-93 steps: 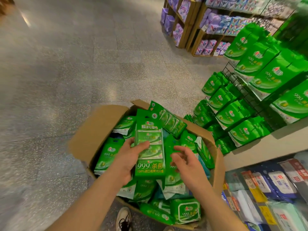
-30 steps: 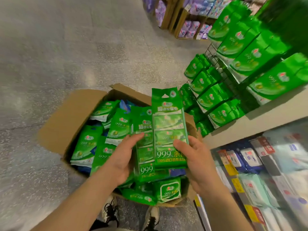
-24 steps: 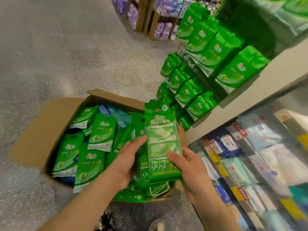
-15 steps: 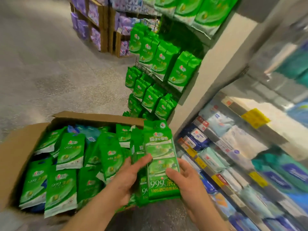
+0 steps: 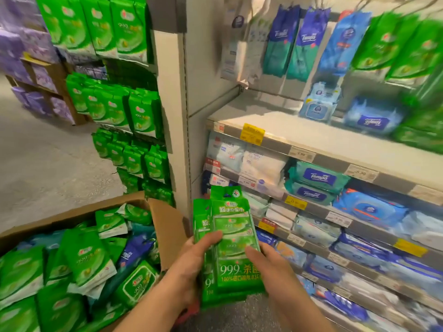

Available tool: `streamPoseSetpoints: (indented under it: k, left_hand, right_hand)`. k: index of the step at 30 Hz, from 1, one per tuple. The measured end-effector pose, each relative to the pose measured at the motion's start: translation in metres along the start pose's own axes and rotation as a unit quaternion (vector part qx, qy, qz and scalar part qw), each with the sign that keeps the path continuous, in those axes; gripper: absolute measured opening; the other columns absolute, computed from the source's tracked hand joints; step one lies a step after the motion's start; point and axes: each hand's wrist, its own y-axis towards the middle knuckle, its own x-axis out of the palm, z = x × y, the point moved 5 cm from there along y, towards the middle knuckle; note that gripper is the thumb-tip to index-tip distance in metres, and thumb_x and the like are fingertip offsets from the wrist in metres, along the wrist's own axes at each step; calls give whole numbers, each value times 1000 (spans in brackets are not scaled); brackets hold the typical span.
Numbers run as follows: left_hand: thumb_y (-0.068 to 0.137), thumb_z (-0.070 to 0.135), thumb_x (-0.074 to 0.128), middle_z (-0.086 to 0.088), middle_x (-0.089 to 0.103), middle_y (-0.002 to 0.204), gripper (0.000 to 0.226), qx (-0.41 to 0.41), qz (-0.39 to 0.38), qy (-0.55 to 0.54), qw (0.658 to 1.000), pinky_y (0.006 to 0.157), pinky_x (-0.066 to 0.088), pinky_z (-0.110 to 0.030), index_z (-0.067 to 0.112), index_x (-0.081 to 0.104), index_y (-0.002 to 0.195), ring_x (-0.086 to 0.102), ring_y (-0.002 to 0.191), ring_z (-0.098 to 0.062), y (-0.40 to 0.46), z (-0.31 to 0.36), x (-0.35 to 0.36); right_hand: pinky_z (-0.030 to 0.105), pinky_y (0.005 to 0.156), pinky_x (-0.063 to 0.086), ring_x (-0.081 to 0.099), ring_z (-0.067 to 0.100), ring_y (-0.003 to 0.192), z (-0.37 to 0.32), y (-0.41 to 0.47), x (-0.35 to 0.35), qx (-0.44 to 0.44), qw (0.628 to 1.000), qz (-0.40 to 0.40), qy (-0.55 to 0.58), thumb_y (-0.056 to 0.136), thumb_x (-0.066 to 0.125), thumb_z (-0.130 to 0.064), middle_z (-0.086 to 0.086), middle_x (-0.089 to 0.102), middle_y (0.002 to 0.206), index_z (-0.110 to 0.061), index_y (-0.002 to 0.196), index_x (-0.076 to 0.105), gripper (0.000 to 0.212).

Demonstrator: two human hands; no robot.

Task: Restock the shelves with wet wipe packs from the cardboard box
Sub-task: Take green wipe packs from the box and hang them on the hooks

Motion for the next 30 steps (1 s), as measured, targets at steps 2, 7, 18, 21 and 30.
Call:
streamPoseSetpoints:
  k: [2, 7, 18, 21, 30]
  left_hand:
    - [78, 25, 80, -21, 77, 107, 53, -9, -6, 10, 1000, 74, 61, -46, 11, 64, 126, 76, 90, -40, 0, -5, 21]
    - [81, 26, 77, -23, 75, 111, 52, -11, -21, 25, 999, 75, 62, -46, 7, 65, 128, 75, 97, -43, -1, -19, 67]
    - [78, 29, 79, -25, 75, 111, 54, 8, -87, 44, 995, 89, 58, -58, 10, 66, 126, 74, 98, -45, 23, 13, 143]
    - [83, 31, 75, -23, 74, 115, 51, 21, -118, 64, 991, 96, 55, -60, 11, 65, 129, 73, 104, -43, 40, 31, 163]
    - [63, 44, 87, -17, 76, 115, 81, 64, -176, 113, 976, 90, 58, -60, 14, 58, 133, 75, 100, -41, 108, 100, 212]
  right_hand:
    - [51, 101, 53, 73, 20, 105, 1, -7, -22, 13, 1000, 10, -12, 88, 63, -67, -9, 77, 110, -33, 121, 66, 47]
    - [51, 103, 53, 72, 21, 107, -4, -23, -67, 12, 999, 30, 20, 58, 65, -82, -5, 75, 117, -26, 127, 60, 89]
    - [51, 101, 53, 76, 20, 98, -59, -13, -124, -86, 994, 67, -2, 94, 63, -56, -2, 79, 102, -25, 109, 74, 36]
    - [48, 97, 56, 77, 16, 93, -84, 0, -138, -112, 991, 76, -16, 102, 56, -43, -3, 80, 98, -23, 108, 75, 28]
    - [48, 92, 58, 76, 24, 97, -148, 45, -161, -166, 974, 118, 100, 96, 60, -35, 7, 79, 102, -11, 116, 69, 32]
